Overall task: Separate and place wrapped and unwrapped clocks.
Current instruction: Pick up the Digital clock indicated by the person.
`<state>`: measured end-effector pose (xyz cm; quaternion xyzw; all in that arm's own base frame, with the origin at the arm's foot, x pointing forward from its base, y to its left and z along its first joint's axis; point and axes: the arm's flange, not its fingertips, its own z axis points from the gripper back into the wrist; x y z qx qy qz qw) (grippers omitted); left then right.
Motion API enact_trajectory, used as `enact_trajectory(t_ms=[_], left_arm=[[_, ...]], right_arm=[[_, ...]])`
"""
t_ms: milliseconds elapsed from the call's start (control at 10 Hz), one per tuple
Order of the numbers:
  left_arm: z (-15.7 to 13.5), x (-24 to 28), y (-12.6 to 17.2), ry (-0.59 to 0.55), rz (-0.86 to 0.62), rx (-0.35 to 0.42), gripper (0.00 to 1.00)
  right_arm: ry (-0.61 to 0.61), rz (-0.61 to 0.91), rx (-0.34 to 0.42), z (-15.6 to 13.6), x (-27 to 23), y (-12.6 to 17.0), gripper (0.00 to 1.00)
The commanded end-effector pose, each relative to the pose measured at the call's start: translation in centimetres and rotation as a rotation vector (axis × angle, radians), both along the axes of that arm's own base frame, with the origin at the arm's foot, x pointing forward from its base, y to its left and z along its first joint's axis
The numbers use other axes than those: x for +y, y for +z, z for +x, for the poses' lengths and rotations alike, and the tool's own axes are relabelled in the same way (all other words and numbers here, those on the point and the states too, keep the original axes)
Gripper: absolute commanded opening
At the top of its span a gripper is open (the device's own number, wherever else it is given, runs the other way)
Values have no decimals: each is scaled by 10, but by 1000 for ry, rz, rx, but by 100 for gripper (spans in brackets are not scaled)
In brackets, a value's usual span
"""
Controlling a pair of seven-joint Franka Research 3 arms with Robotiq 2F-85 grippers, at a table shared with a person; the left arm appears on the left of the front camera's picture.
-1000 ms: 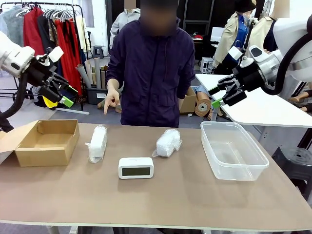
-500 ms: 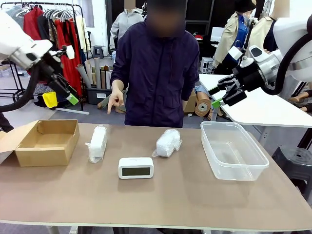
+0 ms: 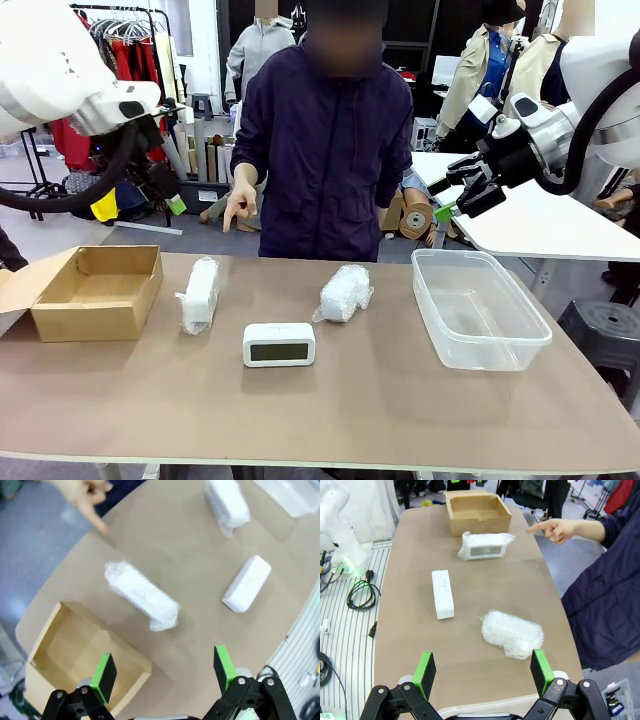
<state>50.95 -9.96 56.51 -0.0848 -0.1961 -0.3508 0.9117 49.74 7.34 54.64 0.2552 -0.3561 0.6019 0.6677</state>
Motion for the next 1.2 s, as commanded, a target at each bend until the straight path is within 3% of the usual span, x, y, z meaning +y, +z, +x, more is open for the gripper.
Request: enact_trajectory(t_ms=[0, 100, 200, 800, 1000, 1100], left_arm=[[1, -4, -5, 66, 45, -3, 100], [-1, -3, -1, -44, -24, -21, 100], [1, -3, -2, 39, 20, 0, 100], [1, -5, -2, 33, 16, -1, 100], [5, -29, 3, 236, 116, 67, 100], [11, -49, 2, 400, 138, 76, 100]], right_arm=[[4, 8, -2, 0, 0, 1, 100], [4, 8, -2, 0, 0, 1, 100], [4, 8, -2, 0, 0, 1, 100], [4, 8, -2, 0, 0, 1, 100], [4, 8, -2, 0, 0, 1, 100], [4, 8, -2, 0, 0, 1, 100]])
